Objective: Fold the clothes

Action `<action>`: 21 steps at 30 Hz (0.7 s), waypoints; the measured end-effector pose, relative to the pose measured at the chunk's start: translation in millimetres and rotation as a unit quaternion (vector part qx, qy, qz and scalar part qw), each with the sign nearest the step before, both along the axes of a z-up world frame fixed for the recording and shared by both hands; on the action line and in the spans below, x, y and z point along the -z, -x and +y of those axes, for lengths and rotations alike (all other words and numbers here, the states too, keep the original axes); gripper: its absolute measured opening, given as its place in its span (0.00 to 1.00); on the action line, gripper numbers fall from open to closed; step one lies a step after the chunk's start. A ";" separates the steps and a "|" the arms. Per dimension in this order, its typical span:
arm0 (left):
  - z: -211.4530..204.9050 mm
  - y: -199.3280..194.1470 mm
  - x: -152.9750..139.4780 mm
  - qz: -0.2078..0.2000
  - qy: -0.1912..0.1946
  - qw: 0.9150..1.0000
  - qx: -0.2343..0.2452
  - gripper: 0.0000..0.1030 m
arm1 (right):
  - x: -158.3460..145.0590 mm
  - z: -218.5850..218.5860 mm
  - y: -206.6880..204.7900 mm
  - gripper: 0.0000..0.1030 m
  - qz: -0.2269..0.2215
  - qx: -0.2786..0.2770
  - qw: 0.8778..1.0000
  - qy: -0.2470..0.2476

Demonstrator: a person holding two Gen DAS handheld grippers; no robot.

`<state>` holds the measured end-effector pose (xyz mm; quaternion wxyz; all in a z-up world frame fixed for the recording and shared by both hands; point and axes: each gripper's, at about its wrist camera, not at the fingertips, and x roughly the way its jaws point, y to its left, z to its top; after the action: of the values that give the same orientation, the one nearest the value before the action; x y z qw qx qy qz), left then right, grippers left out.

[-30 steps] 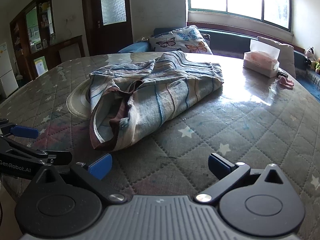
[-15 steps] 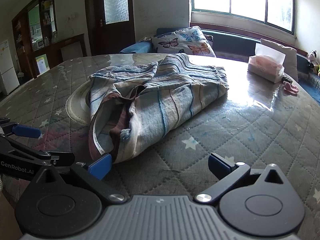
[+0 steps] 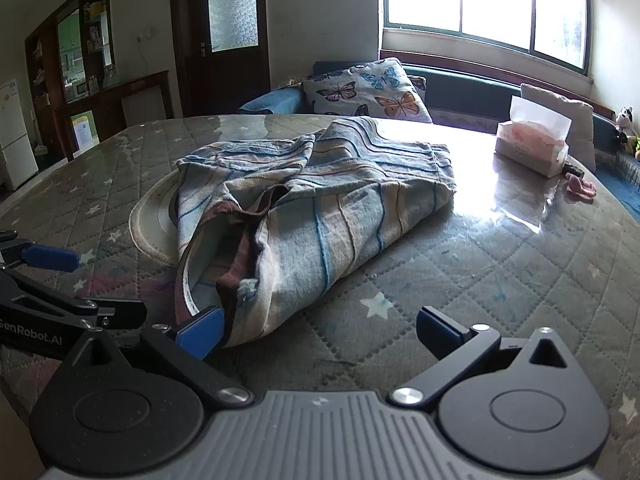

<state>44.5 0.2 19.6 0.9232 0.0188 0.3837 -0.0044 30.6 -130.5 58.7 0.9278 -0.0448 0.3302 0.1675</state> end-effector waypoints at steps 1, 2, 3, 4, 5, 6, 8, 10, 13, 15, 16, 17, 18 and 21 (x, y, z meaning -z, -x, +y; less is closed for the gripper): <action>0.2 -2.1 -1.8 -0.002 -0.001 1.000 0.000 1.00 | -0.6 0.4 -1.2 1.00 -0.001 -0.001 1.000 0.001; 0.8 -4.9 -4.0 -0.005 -0.001 1.000 -0.001 1.00 | -1.9 0.7 -3.3 1.00 -0.002 -0.002 1.000 0.003; 1.3 -7.6 -6.1 -0.007 -0.002 1.000 -0.002 1.00 | -3.2 0.9 -5.6 1.00 -0.003 -0.002 1.000 0.004; 2.2 -10.7 -8.8 -0.010 -0.002 1.000 -0.003 1.00 | -4.3 0.8 -8.6 1.00 -0.003 -0.002 1.000 0.004; 3.4 -14.3 -12.0 -0.014 -0.002 1.000 -0.004 1.00 | -5.4 0.6 -11.5 1.00 -0.003 -0.003 1.000 0.004; 4.6 -18.0 -15.3 -0.018 -0.001 1.000 -0.005 1.00 | -6.6 0.5 -14.5 1.00 -0.003 -0.003 1.000 0.003; 6.9 -26.5 -22.2 -0.027 -0.001 1.000 -0.005 0.99 | -9.1 0.2 -20.0 1.00 -0.002 -0.002 1.000 0.003; 8.8 -36.2 -29.0 -0.036 -0.002 0.999 -0.004 0.99 | -12.5 0.0 -27.5 1.00 -0.001 -0.004 1.000 0.003; 5.4 -59.5 -31.8 -0.038 0.002 0.999 0.003 0.94 | -19.2 1.7 -41.5 1.00 -0.005 -0.007 1.000 0.010; 2.4 -75.8 -32.7 -0.038 0.005 0.999 0.009 0.90 | -22.8 2.0 -50.1 1.00 -0.007 -0.005 1.000 0.012; 0.9 -83.9 -33.1 -0.039 0.007 0.999 0.012 0.88 | -24.8 2.0 -55.4 1.00 -0.008 -0.004 1.000 0.013; -0.6 -92.1 -33.5 -0.039 0.008 0.999 0.015 0.88 | -26.4 1.9 -60.8 0.99 -0.008 -0.004 1.000 0.014; -2.2 -100.3 -34.0 -0.039 0.010 0.999 0.018 0.87 | -28.0 1.7 -66.3 0.99 -0.008 -0.003 1.000 0.015; -6.7 -124.7 -35.3 -0.040 0.014 0.999 0.026 0.84 | -33.7 -0.7 -85.5 0.97 -0.009 0.003 1.000 0.017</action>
<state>169.3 -6.4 55.0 0.9375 0.0161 0.3459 -0.0335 116.1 -131.2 92.4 0.9306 -0.0611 0.3244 0.1583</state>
